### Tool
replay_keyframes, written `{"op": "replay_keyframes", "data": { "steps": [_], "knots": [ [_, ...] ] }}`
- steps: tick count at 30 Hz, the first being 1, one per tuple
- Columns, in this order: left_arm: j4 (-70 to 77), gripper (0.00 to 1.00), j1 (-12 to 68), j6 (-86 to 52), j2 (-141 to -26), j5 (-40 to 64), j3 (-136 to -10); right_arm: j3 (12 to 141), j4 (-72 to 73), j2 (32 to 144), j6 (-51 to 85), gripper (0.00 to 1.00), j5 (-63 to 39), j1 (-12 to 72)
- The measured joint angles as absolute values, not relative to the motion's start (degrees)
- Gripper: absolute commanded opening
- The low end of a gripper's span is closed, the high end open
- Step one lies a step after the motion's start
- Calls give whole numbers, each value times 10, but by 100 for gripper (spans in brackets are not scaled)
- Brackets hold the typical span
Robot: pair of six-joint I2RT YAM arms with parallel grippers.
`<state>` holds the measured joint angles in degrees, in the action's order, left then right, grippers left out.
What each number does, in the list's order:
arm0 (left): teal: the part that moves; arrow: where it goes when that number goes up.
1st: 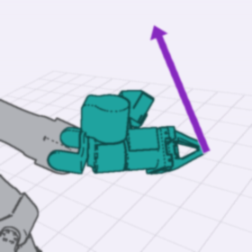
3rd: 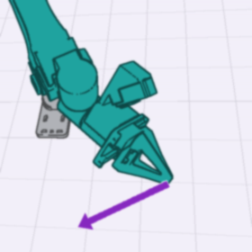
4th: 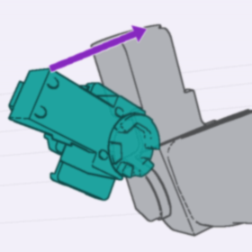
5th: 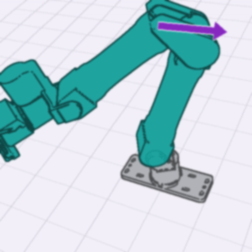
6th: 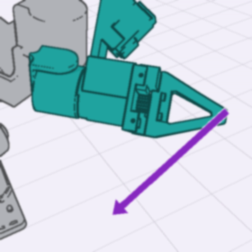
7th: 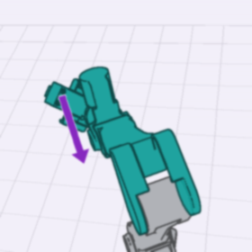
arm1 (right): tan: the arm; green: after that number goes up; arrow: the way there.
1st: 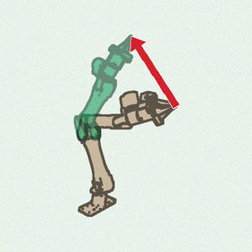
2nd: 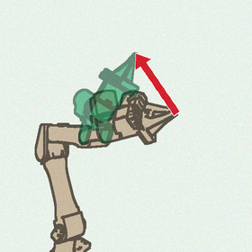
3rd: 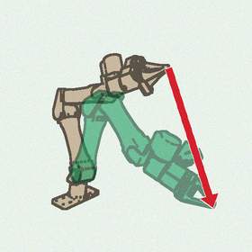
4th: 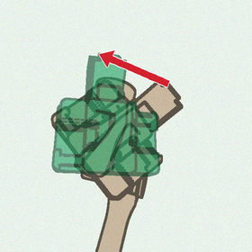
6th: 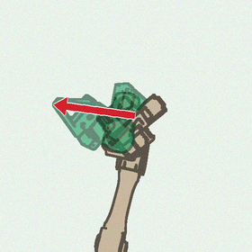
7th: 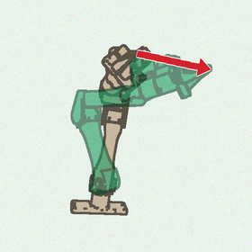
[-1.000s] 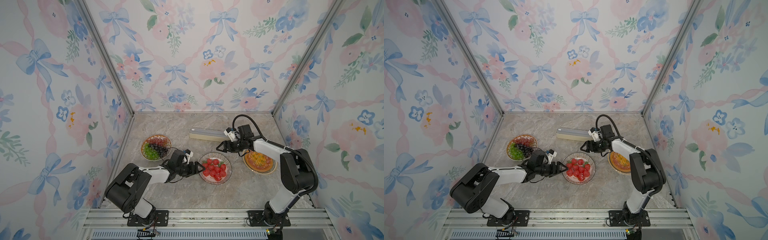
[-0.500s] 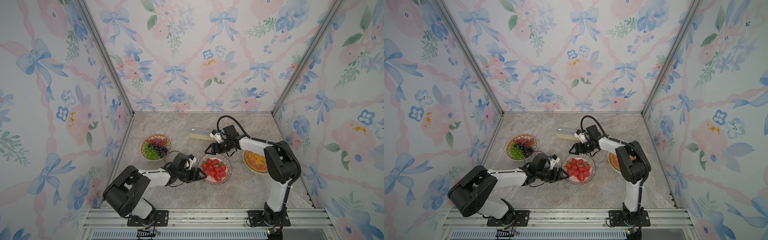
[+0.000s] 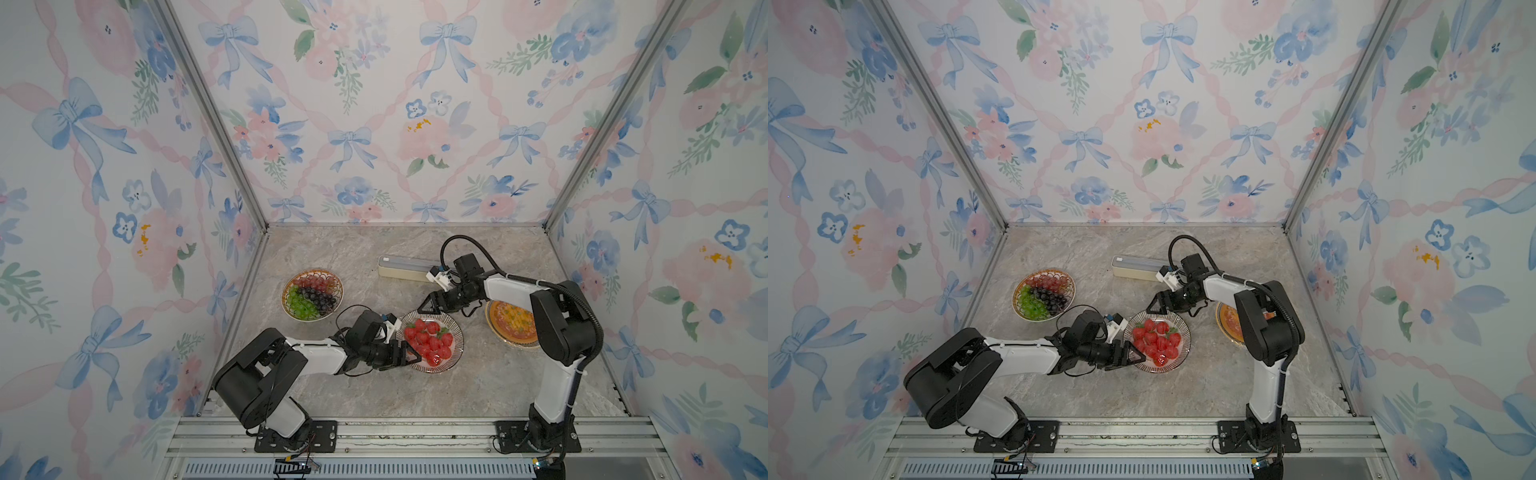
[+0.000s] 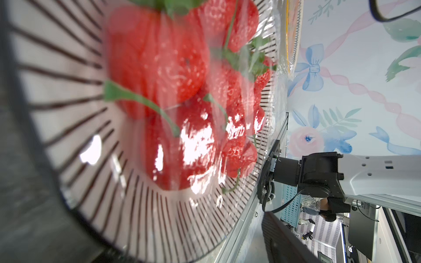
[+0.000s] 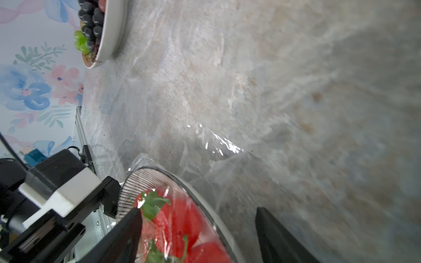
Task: Wrap the plate with plastic wrap
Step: Cover the plate with plastic wrap.
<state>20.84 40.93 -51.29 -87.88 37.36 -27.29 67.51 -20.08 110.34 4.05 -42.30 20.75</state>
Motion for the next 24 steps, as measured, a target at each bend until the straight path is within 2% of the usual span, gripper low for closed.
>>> {"op": "replay_keyframes", "data": {
  "steps": [4,10,15,20,24],
  "knots": [
    [212,80,416,-515,-894,374,-287,659,-215,1056,61,85,-375,185],
    [214,79,426,-522,-919,374,-314,602,-274,876,125,99,-289,117],
    [226,79,431,-526,-934,375,-322,523,-323,766,203,97,-268,108],
    [227,80,431,-526,-934,373,-322,482,-364,752,268,97,-254,123],
    [228,80,431,-526,-934,373,-322,482,-369,765,308,97,-241,171]
  ]
}}
